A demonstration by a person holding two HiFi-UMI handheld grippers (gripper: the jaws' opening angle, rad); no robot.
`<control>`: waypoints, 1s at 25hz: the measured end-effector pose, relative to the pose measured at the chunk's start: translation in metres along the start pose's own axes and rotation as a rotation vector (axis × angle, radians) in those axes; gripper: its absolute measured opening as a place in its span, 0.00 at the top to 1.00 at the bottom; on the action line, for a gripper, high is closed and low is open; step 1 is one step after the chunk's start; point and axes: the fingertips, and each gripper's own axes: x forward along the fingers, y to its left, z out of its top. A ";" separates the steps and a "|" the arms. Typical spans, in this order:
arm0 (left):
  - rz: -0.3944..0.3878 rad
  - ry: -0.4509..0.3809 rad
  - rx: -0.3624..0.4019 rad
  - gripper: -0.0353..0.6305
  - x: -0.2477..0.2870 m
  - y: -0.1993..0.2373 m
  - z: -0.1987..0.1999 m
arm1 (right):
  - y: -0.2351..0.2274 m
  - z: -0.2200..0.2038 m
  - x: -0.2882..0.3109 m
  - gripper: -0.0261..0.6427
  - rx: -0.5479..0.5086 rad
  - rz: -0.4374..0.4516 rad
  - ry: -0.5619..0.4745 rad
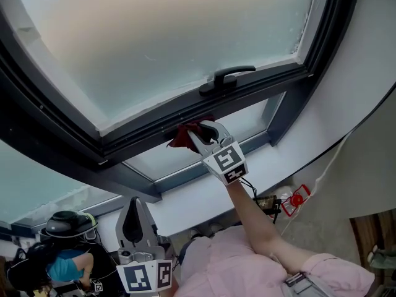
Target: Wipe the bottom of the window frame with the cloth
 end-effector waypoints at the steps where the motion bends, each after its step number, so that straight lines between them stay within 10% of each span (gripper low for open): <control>1: 0.002 0.000 0.001 0.96 0.000 -0.001 0.000 | -0.001 0.000 0.000 0.85 0.000 -0.001 -0.001; 25: 0.036 -0.005 0.018 0.96 -0.007 -0.018 0.001 | -0.050 -0.009 -0.025 0.85 0.037 -0.080 -0.004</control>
